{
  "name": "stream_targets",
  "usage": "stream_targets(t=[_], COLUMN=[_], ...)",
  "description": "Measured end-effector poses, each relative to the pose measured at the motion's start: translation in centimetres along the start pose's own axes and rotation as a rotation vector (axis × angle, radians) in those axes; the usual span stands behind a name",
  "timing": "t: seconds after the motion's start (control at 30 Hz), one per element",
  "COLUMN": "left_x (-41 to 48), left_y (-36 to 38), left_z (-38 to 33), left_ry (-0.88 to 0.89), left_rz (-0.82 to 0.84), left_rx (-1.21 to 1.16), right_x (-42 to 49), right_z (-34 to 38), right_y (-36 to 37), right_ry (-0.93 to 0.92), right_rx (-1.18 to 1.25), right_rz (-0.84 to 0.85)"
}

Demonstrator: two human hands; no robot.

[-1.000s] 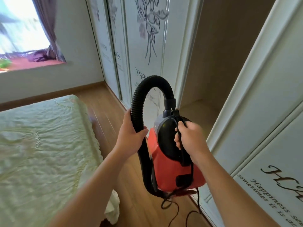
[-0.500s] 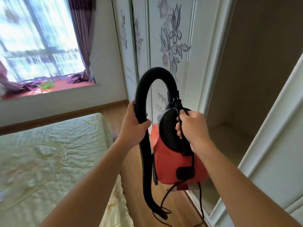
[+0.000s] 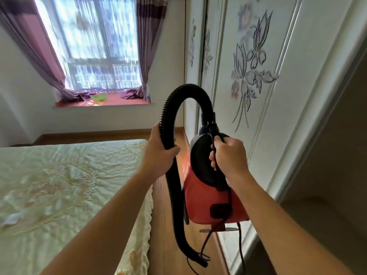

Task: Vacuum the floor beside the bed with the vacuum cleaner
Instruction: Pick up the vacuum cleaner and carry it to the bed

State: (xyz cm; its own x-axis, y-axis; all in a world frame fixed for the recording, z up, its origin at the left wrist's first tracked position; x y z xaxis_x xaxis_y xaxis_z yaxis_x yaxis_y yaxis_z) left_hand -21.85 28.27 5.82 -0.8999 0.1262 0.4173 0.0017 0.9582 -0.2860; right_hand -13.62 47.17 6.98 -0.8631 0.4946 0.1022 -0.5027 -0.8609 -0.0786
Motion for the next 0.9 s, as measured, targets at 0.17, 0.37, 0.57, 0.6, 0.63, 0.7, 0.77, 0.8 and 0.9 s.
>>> stream_targets(t=[0.17, 0.37, 0.57, 0.6, 0.63, 0.7, 0.77, 0.8, 0.9], left_x=[5.3, 13.2, 22.7, 24.2, 25.6, 28.3, 30.9, 32.2, 36.4], left_y=[0.2, 0.9, 1.2, 1.2, 1.2, 1.2, 1.1, 1.1, 1.4], left_z=[1.2, 5.8, 11.3, 12.1, 12.9, 14.2, 15.3, 15.8, 17.6], left_ry=[-0.021, -0.011, -0.003, -0.003, 0.003, 0.018, 0.012, 0.008, -0.004], left_rz=[-0.044, -0.044, -0.016, -0.006, 0.002, 0.008, 0.008, 0.007, 0.011], left_rx=[0.019, 0.020, 0.007, 0.008, 0.010, 0.014, 0.013, 0.012, 0.010], right_x=[6.2, 14.2, 23.4, 24.8, 26.2, 28.9, 31.5, 32.8, 36.8], right_z=[0.5, -1.3, -2.9, -3.0, -3.1, -3.1, -3.2, -3.2, -3.8], right_y=[2.1, 6.0, 11.5, 12.4, 13.3, 14.9, 16.3, 17.0, 19.0], right_ry=[-0.017, -0.008, -0.007, -0.008, -0.010, -0.009, 0.000, 0.002, 0.004], right_rx=[-0.009, -0.005, -0.023, -0.023, -0.022, -0.017, -0.017, -0.020, -0.028], right_rz=[0.040, 0.031, -0.002, -0.011, -0.017, -0.024, -0.032, -0.035, -0.035])
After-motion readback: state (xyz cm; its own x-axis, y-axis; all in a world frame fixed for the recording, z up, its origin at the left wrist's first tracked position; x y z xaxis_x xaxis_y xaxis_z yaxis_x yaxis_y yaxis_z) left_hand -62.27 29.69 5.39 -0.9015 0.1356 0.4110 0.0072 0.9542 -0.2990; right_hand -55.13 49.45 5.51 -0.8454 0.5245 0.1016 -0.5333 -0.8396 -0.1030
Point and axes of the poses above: each hand's wrist, its own x-axis towards the middle knuckle, its own y-axis out of the palm, z = x × y, the point moved 6 cm from there along x, towards the middle knuckle, and after that the axes turned 3 degrees about x, right-handed, at the moved point
